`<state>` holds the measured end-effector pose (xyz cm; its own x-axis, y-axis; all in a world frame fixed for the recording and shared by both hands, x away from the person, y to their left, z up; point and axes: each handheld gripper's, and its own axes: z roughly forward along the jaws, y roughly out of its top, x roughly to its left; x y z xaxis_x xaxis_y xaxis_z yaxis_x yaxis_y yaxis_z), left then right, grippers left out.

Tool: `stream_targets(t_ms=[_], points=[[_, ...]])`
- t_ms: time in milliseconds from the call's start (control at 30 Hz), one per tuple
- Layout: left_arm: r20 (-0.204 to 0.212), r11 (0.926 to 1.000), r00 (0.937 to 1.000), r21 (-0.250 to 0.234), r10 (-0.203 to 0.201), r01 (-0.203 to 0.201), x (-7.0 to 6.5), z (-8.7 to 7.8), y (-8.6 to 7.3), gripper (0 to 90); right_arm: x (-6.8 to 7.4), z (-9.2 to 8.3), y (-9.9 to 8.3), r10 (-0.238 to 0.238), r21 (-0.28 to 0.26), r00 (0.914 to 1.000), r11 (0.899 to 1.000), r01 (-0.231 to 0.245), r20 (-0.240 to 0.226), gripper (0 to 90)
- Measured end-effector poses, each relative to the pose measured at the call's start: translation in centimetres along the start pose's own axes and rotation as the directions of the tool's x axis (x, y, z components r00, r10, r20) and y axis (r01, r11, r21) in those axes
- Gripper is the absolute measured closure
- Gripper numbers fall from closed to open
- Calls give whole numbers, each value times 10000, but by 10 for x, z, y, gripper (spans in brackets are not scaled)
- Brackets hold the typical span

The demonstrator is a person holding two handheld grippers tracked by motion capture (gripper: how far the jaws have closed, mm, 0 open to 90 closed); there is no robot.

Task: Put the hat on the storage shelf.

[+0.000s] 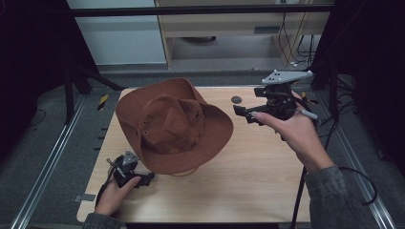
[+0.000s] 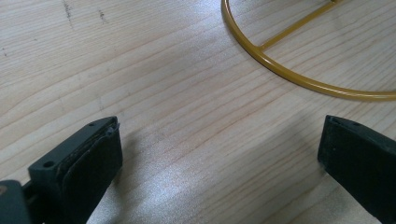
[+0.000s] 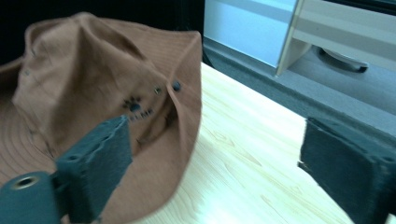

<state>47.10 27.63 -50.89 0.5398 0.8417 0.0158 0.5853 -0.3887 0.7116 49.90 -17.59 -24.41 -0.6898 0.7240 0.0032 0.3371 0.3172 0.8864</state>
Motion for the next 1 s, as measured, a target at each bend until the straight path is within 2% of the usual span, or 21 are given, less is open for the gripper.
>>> stream_targets(t_ms=[33,267,300,433,500,533,567,633,700,733,800,833,867,967,1000], points=[[7,10000,10000,24,22,-22,0,0,0,0,-2,-3,-5,-17,-5,9999,10000,18,142,70],[11,10000,10000,30,28,-28,0,0,0,0,-12,-12,-25,162,50,9994,9999,-164,308,49],[11,10000,10000,31,26,-26,0,0,0,0,-15,-15,-34,174,84,9987,9998,-178,473,49],[10,10000,10000,32,25,-25,0,0,0,0,-20,-19,-48,335,64,9973,9994,-340,647,50],[0,10000,10000,32,16,-16,0,0,0,0,-27,-20,-66,522,122,9954,9985,-533,809,51],[0,10000,10000,32,16,-16,0,0,0,0,-27,-20,-66,522,122,9954,9985,-533,809,51],[-2,10000,10000,31,16,-16,0,0,0,0,-31,-18,-80,576,221,9944,9980,-598,882,56],[-1,10000,10000,34,15,-15,0,0,0,0,-33,-17,-85,607,278,9942,9976,-633,883,57],[0,10000,10000,34,15,-15,0,0,0,0,-37,-13,-100,748,392,9928,9961,-787,934,62],[2,10000,10000,32,11,-11,0,0,0,0,-39,-7,-114,925,557,9914,9936,-979,923,66],[0,10000,10000,31,15,-15,0,0,0,0,-40,-4,-120,943,657,9910,9927,-1007,948,67],[1,10000,10000,32,17,-17,0,0,0,0,-42,4,-136,1078,917,9893,9889,-1168,979,69],[1,10000,10000,32,17,-17,0,0,0,0,-42,4,-136,1078,917,9893,9889,-1168,979,69],[1,10000,10000,30,12,-12,0,0,0,0,-44,14,-156,1412,1107,9852,9822,-1517,973,71],[0,10000,10000,32,15,-15,0,0,0,0,-45,22,-168,1458,1547,9827,9745,-1625,1138,70]])
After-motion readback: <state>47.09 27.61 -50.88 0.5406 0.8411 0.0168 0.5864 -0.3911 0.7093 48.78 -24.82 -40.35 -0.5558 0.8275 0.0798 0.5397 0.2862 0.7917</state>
